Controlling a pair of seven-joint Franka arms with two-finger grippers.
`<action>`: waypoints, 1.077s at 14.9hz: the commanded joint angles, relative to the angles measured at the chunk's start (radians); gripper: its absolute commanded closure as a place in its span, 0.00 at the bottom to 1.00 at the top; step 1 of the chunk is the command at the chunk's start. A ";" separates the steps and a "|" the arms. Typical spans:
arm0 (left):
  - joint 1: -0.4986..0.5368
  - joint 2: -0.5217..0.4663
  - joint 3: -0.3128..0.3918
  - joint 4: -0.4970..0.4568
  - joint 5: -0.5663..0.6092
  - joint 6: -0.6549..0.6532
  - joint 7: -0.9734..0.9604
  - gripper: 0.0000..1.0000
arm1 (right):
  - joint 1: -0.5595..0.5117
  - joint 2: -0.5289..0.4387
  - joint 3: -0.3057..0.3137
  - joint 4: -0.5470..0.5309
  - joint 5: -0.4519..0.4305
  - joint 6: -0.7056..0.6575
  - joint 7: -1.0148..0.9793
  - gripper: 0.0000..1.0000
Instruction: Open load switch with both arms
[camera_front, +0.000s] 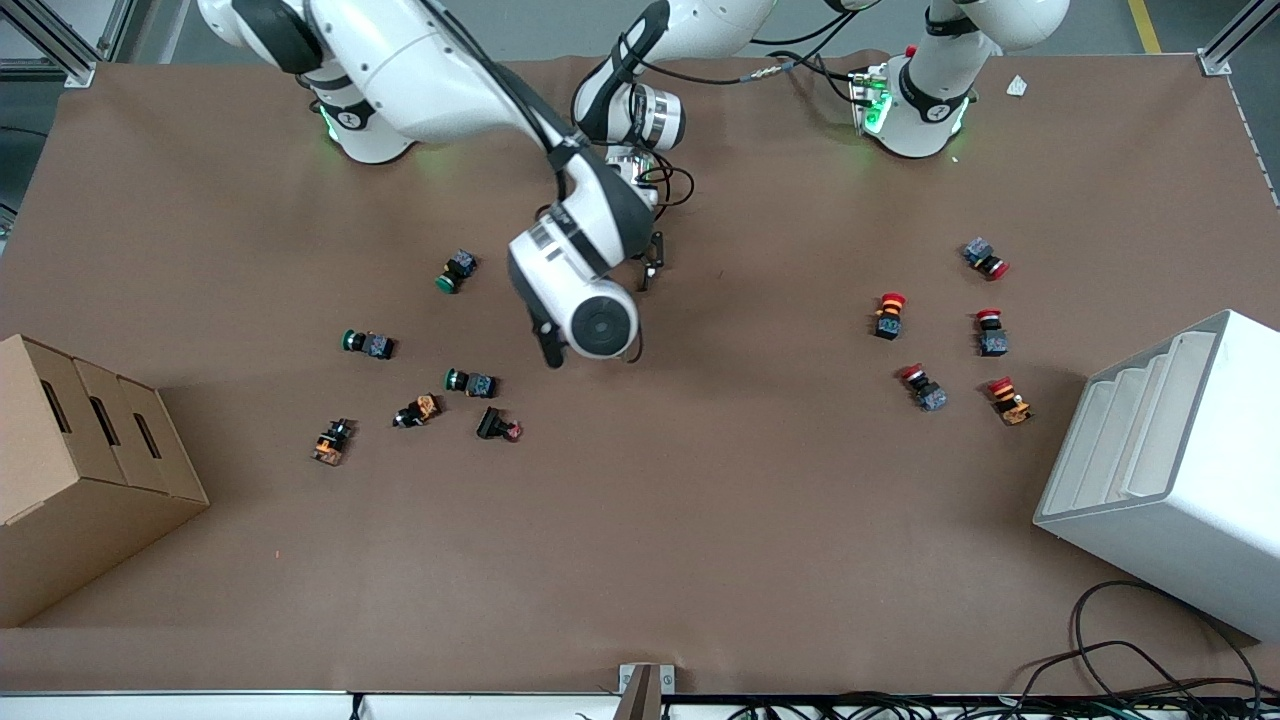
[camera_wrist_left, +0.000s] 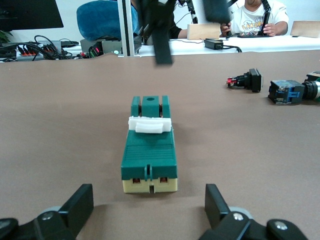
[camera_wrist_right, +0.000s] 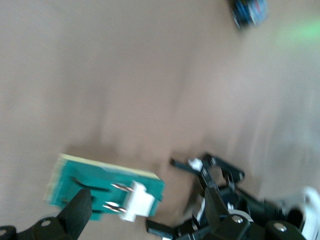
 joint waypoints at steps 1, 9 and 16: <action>-0.016 0.038 -0.008 0.007 -0.014 0.019 -0.001 0.01 | -0.063 -0.087 0.014 -0.034 -0.079 -0.027 -0.231 0.00; -0.004 -0.026 -0.031 0.091 -0.316 0.058 0.258 0.01 | -0.368 -0.312 0.012 -0.141 -0.136 -0.042 -0.998 0.00; 0.040 -0.089 -0.028 0.256 -0.678 0.064 0.603 0.01 | -0.617 -0.409 0.012 -0.134 -0.233 -0.090 -1.652 0.00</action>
